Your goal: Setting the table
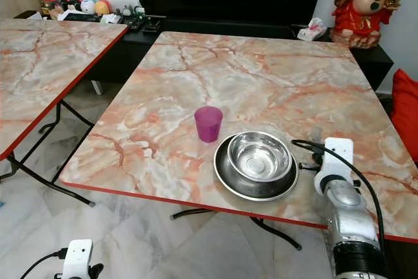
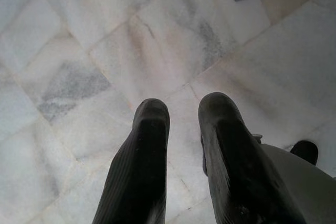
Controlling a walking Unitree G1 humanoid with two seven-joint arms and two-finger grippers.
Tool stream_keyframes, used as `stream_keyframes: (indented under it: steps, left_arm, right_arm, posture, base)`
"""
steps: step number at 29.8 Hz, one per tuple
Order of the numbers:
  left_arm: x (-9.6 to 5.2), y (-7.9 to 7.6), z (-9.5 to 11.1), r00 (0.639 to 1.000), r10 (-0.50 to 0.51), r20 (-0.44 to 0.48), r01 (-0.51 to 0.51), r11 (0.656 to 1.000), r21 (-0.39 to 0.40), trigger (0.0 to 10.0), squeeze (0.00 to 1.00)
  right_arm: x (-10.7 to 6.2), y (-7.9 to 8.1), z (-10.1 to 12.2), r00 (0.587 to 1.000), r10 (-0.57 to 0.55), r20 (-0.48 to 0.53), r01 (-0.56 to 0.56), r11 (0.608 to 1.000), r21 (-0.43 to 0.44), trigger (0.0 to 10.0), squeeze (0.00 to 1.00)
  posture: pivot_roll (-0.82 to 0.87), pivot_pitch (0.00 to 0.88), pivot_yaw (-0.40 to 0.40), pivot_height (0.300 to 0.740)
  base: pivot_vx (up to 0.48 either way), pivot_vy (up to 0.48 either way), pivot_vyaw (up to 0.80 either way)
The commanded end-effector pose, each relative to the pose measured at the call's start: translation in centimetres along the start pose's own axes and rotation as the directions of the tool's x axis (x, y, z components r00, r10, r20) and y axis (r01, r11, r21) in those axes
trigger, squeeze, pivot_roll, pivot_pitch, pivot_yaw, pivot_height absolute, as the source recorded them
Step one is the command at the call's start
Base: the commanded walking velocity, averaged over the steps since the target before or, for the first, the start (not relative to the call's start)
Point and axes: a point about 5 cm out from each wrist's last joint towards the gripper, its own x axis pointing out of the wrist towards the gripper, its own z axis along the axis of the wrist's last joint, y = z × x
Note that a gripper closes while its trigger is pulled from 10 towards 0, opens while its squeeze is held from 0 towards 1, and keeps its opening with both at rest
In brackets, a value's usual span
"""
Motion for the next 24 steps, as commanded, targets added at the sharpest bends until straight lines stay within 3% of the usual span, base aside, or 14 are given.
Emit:
stream_keyframes:
  steps: [1, 17, 24]
  left_arm:
    - [0.0, 0.1, -0.3, 1.0, -0.004, -0.023, 0.004, 1.0, 0.0, 10.0, 0.0]
    - [0.0, 0.1, -0.3, 1.0, -0.003, -0.022, 0.003, 1.0, 0.007, 10.0, 0.0]
    - [0.0, 0.1, -0.3, 1.0, -0.002, -0.023, 0.002, 1.0, 0.008, 10.0, 0.0]
  right_arm:
    - [0.3, 0.3, 0.3, 1.0, 0.005, 0.018, -0.005, 1.0, 0.009, 10.0, 0.0]
    - [1.3, 0.9, 0.0, 1.0, -0.017, 0.013, 0.017, 0.999, -0.035, 10.0, 0.0]
    - [1.5, 1.0, 0.0, 1.0, -0.017, 0.02, 0.017, 1.0, -0.015, 10.0, 0.0]
  posture:
    - [0.06, 0.0, 0.004, 0.74]
    - [0.07, 0.0, 0.006, 0.74]
    - [0.07, 0.0, 0.006, 0.74]
  base:
    - [0.0, 0.0, 0.0]
    - [0.0, 0.0, 0.0]
    - [0.0, 0.0, 0.0]
